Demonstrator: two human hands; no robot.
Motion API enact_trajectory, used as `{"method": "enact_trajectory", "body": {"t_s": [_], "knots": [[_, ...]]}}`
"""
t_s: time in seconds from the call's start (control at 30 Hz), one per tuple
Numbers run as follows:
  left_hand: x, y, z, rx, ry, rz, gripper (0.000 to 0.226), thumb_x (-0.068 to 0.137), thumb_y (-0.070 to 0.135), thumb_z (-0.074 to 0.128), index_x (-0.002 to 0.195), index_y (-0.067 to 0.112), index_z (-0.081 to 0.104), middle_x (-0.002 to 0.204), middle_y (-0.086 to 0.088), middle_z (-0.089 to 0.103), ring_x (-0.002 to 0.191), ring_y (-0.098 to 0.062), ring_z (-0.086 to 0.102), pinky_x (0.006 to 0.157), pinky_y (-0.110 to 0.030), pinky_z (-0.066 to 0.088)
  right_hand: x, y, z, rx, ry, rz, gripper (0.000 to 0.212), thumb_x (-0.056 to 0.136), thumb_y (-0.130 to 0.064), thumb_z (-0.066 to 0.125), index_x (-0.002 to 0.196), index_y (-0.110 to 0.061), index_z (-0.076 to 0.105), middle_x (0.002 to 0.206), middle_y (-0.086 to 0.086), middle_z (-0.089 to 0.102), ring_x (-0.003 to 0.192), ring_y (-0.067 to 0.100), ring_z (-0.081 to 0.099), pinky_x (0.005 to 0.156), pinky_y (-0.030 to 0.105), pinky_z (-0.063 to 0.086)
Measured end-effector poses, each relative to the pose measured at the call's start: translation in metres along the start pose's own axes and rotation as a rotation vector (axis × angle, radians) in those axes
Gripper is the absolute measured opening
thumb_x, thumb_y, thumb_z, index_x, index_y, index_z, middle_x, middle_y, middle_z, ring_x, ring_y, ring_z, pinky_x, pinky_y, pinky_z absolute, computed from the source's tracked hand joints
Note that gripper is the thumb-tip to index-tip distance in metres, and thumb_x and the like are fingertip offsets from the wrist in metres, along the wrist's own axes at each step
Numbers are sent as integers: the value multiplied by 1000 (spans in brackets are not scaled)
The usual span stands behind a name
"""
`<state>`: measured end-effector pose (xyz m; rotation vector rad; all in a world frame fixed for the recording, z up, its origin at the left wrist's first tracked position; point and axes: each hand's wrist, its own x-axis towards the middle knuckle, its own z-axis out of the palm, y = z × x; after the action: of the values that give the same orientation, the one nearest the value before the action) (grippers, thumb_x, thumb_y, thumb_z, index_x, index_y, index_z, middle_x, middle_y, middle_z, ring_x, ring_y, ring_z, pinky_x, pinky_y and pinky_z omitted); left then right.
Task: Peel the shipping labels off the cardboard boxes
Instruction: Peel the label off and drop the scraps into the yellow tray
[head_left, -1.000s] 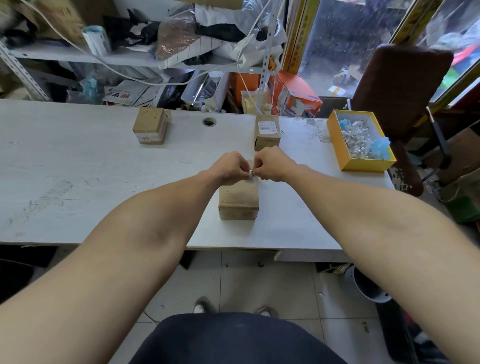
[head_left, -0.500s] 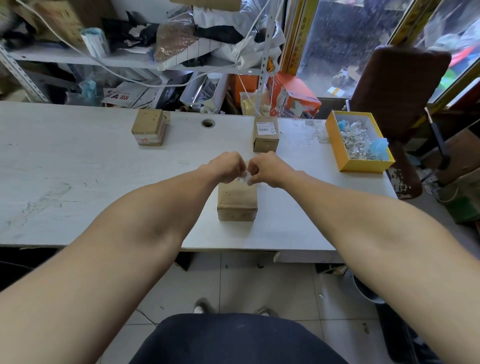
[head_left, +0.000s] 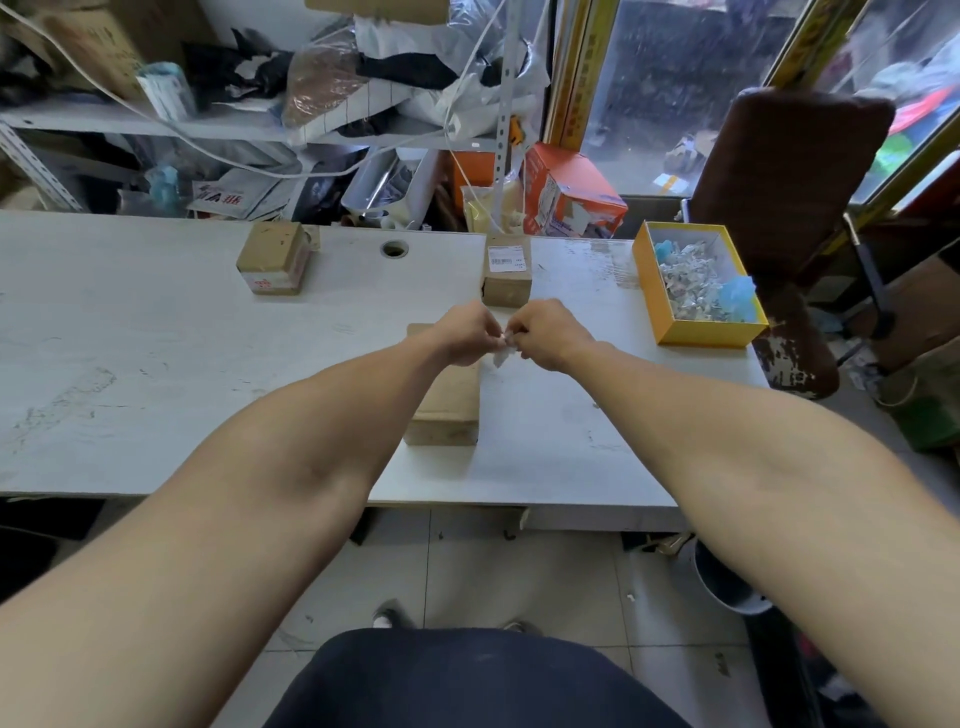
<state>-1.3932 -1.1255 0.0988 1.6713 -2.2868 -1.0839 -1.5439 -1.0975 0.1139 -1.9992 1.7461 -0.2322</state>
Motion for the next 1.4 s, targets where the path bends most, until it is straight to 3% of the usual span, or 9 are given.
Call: {"method": "enact_trajectory", "body": {"t_s": [0.2, 0.37, 0.5, 0.67, 0.87, 0.93, 1.1, 1.27, 1.4], "knots": [[22, 40, 13, 49, 136, -54, 25, 87, 35, 74, 80, 10, 76, 69, -3, 65, 68, -19, 59, 65, -35, 50, -7, 35, -17, 16, 23, 12, 29, 91, -6, 47, 68, -6, 65, 77, 15, 63, 71, 28, 56, 59, 32, 44], [50, 66, 27, 167, 147, -86, 24, 90, 31, 68, 89, 8, 73, 87, -9, 69, 82, -27, 66, 68, -35, 51, -4, 63, -29, -49, -84, -18, 20, 93, -17, 50, 87, -6, 66, 88, 10, 65, 82, 25, 58, 69, 34, 46], [83, 84, 35, 133, -3, -64, 28, 93, 31, 67, 92, 4, 75, 89, -10, 72, 84, -25, 67, 72, -38, 55, 9, 88, -45, -105, -116, 29, 22, 88, -33, 67, 92, -12, 71, 84, 5, 66, 77, 22, 59, 62, 32, 45], [126, 103, 39, 14, -129, 42, 27, 100, 18, 56, 100, 2, 77, 94, -12, 75, 78, -17, 63, 62, -25, 46, 33, 125, -72, -82, -95, 111, 21, 95, -18, 56, 87, -8, 73, 81, 12, 66, 79, 30, 66, 63, 35, 53], [167, 131, 34, 5, -201, 106, 33, 105, 20, 47, 107, -2, 72, 92, -6, 67, 80, -18, 58, 69, -26, 45, 60, 164, -94, -59, -57, 169, 26, 96, -13, 49, 89, -6, 72, 89, 13, 68, 82, 29, 63, 71, 40, 52], [182, 142, 33, 19, -205, 135, 29, 102, 20, 52, 109, 0, 72, 94, -5, 67, 80, -17, 58, 63, -24, 43, 63, 179, -102, -62, -44, 183, 27, 97, -9, 46, 97, -5, 72, 94, 12, 65, 87, 28, 59, 71, 36, 47], [212, 172, 49, 70, -78, 182, 21, 94, 24, 67, 100, 7, 77, 91, -6, 72, 79, -17, 64, 63, -24, 47, 68, 212, -123, -46, -91, 166, 33, 97, -2, 44, 118, -11, 67, 111, 7, 64, 101, 24, 58, 91, 34, 49], [240, 213, 69, 85, -4, 196, 25, 93, 31, 66, 92, 9, 79, 82, -3, 71, 69, -15, 59, 64, -29, 45, 75, 258, -149, 7, -151, 161, 24, 91, -7, 53, 107, -14, 69, 105, 7, 69, 90, 22, 61, 77, 31, 47], [260, 240, 80, 152, 2, 182, 16, 89, 16, 66, 94, 9, 79, 92, -12, 73, 84, -27, 64, 76, -38, 54, 73, 293, -165, 131, -119, 156, 21, 97, -7, 48, 111, -11, 63, 88, 10, 71, 75, 24, 70, 66, 28, 57]]}}
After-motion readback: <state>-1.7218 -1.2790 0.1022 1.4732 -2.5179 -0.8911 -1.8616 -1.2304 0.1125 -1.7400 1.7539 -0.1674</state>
